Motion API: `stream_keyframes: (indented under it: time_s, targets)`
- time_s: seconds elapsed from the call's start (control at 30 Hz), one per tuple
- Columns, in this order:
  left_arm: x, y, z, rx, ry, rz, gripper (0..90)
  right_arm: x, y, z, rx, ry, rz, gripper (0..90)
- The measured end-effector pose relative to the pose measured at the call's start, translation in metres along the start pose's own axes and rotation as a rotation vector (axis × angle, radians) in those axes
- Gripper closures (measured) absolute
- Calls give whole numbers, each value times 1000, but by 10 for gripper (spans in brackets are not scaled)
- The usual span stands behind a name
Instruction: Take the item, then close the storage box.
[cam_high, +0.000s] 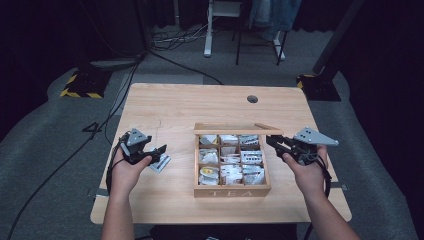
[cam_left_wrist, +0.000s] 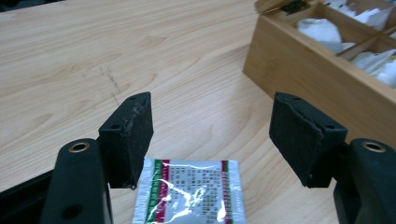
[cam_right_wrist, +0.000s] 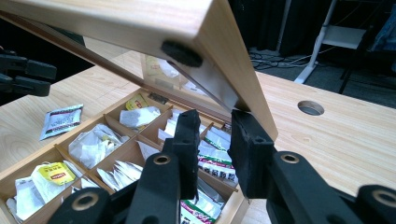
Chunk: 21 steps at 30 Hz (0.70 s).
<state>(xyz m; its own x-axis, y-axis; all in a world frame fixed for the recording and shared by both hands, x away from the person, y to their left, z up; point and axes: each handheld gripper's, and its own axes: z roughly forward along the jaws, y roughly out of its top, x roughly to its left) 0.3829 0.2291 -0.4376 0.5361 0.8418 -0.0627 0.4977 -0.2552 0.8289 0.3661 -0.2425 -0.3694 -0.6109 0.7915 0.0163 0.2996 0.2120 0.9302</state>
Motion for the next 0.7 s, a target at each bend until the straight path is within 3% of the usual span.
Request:
stream_keyframes:
  time_s: [0.23, 0.7]
  targets:
    - [-8, 7, -7, -10, -23, 4, 309, 2, 0, -1, 14, 6, 10, 720]
    - [-9, 9, -6, -3, -16, -2, 307, 5, -4, -21, 146, 28, 59, 708]
